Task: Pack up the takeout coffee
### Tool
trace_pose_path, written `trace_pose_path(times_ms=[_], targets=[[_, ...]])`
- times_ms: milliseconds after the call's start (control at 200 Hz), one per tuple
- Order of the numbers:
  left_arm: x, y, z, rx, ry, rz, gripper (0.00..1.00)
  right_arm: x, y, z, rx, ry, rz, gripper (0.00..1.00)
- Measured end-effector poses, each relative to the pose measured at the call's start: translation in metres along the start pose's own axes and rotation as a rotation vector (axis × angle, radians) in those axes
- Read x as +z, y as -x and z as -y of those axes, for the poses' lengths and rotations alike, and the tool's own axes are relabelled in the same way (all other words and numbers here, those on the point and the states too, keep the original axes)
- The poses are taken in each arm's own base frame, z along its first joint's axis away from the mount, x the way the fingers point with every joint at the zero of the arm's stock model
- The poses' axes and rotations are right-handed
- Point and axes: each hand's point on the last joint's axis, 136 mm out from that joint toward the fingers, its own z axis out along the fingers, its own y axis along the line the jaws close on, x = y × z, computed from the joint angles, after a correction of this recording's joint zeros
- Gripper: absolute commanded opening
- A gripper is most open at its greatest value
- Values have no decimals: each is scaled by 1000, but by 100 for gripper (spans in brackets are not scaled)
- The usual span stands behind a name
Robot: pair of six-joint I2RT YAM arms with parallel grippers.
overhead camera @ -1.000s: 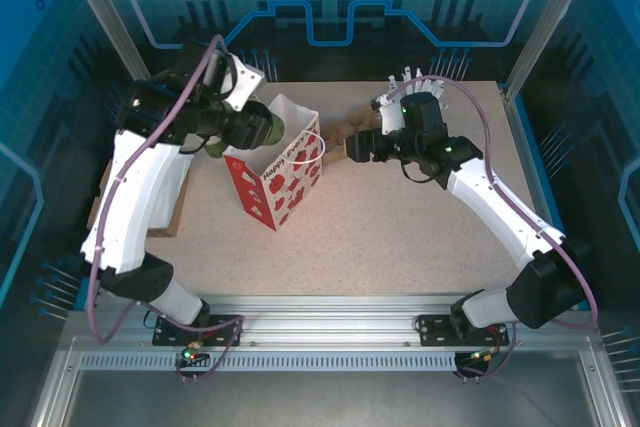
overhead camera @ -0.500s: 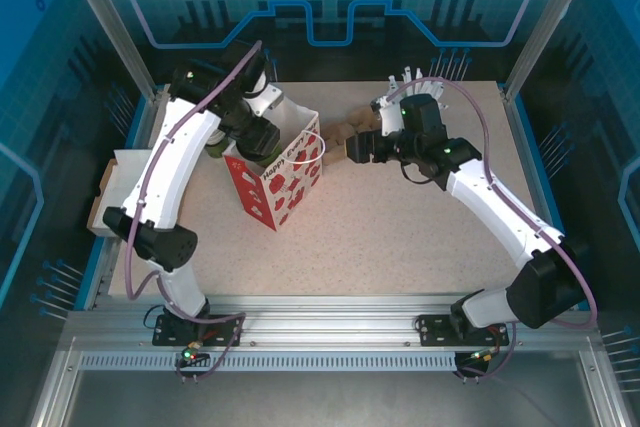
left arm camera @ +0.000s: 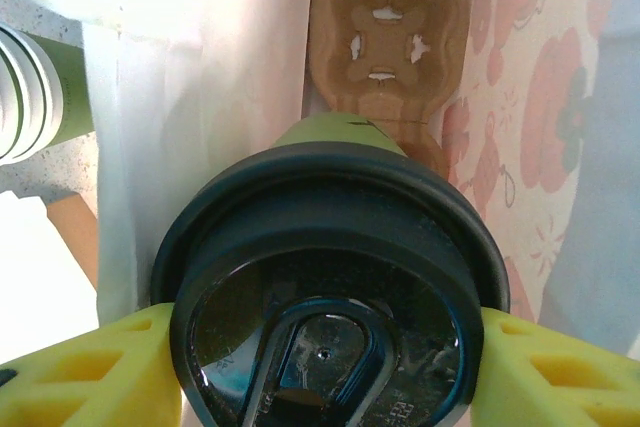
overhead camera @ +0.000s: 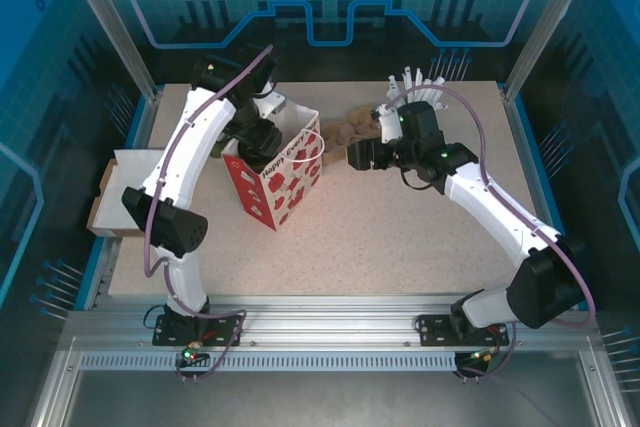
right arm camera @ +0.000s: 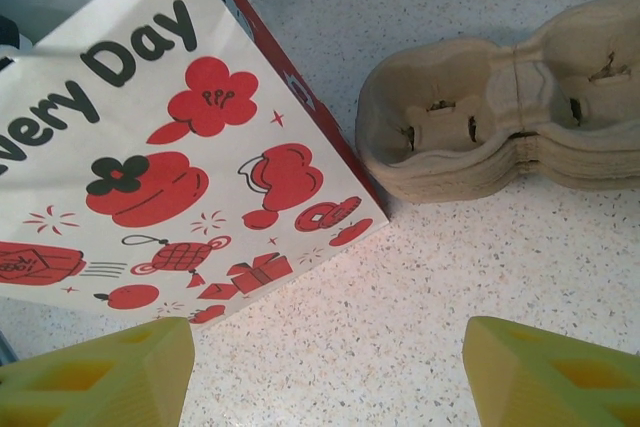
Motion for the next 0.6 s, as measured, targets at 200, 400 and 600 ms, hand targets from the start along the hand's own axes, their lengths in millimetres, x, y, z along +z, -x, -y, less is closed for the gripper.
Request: trace_pose_path(times_ms=[200,400,600], targets=[[6,1,0,1,-2,-16,42,0,0,0,0,0,-1,73],[10,1,1,2,-7,-28,42,1,-2,1,1,0,-2,72],[20,-5,2,2,-16,-66,42,1,-4,1,2,-1,-5,72]])
